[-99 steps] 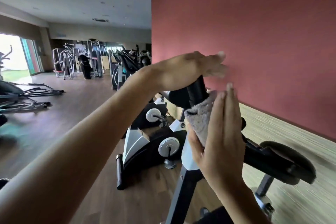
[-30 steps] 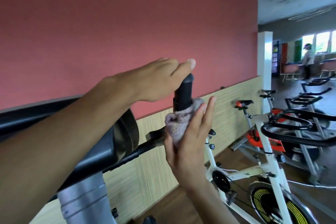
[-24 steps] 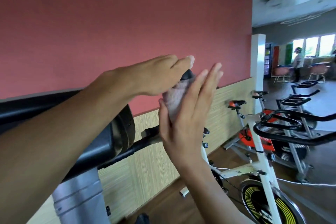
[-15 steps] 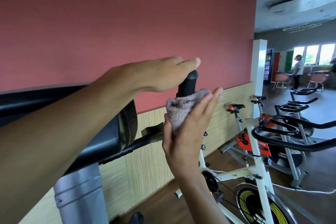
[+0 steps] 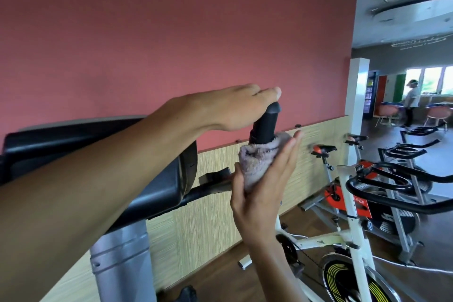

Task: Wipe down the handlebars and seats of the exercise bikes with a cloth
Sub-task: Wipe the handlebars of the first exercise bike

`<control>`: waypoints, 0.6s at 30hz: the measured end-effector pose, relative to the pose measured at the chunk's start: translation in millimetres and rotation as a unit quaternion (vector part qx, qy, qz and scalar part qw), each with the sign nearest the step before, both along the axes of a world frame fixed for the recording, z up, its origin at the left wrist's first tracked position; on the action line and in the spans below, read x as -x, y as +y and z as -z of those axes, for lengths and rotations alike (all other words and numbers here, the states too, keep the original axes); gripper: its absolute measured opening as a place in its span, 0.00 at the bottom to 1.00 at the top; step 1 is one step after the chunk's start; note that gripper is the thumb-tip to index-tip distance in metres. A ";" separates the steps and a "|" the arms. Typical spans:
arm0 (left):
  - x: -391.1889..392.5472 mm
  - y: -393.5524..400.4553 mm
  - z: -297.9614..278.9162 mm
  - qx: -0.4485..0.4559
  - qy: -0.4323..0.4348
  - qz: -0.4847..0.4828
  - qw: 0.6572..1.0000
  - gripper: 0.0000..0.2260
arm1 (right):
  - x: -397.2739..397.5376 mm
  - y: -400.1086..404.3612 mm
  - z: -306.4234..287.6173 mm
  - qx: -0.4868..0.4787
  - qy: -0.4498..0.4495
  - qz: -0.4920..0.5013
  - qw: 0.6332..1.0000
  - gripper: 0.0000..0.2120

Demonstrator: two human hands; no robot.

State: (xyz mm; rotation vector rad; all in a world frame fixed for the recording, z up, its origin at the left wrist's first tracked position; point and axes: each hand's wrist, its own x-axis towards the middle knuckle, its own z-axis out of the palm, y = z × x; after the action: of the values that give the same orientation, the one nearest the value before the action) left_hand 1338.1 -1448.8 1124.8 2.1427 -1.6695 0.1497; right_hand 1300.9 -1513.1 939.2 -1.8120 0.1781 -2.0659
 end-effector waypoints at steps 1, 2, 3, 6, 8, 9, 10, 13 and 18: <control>-0.6 -0.1 0.6 0.003 -0.001 -0.004 1.000 0.26 | 0.4 0.2 6.4 0.005 0.011 -0.002 1.000 0.42; -0.3 0.0 1.4 0.005 -0.003 -0.007 1.000 0.24 | 1.3 2.4 4.5 0.000 0.013 -0.007 1.000 0.42; 0.0 -0.4 1.9 0.005 -0.003 -0.008 1.000 0.22 | 3.1 3.9 -1.2 -0.004 0.013 -0.010 1.000 0.41; 1.5 -1.2 1.6 0.024 -0.008 0.003 1.000 0.22 | 10.4 7.4 -28.1 -0.009 0.013 -0.006 1.000 0.40; 1.6 -0.9 0.7 0.027 0.002 0.014 1.000 0.24 | 13.7 5.0 -39.8 0.004 0.010 0.000 1.000 0.40; 1.5 -1.1 0.0 0.023 0.003 0.017 1.000 0.25 | 14.9 3.0 -41.8 0.015 0.006 0.003 1.000 0.39; 2.4 -0.8 0.0 0.019 0.001 0.023 1.000 0.25 | 15.0 0.1 -40.1 0.024 0.006 0.000 1.000 0.39; -1.6 -2.2 2.6 0.011 -0.015 0.032 0.999 0.22 | 12.5 -5.0 -20.6 0.023 0.018 -0.034 0.999 0.40; -6.0 -1.2 9.0 0.000 0.005 0.051 0.999 0.27 | 6.6 -7.0 29.8 -0.047 0.072 -0.114 0.990 0.40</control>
State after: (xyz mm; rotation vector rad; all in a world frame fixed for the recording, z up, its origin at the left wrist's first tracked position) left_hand 1344.1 -1449.9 1115.8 2.0497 -1.7699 0.1086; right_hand 1294.3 -1520.1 909.5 -1.8325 0.1001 -1.7448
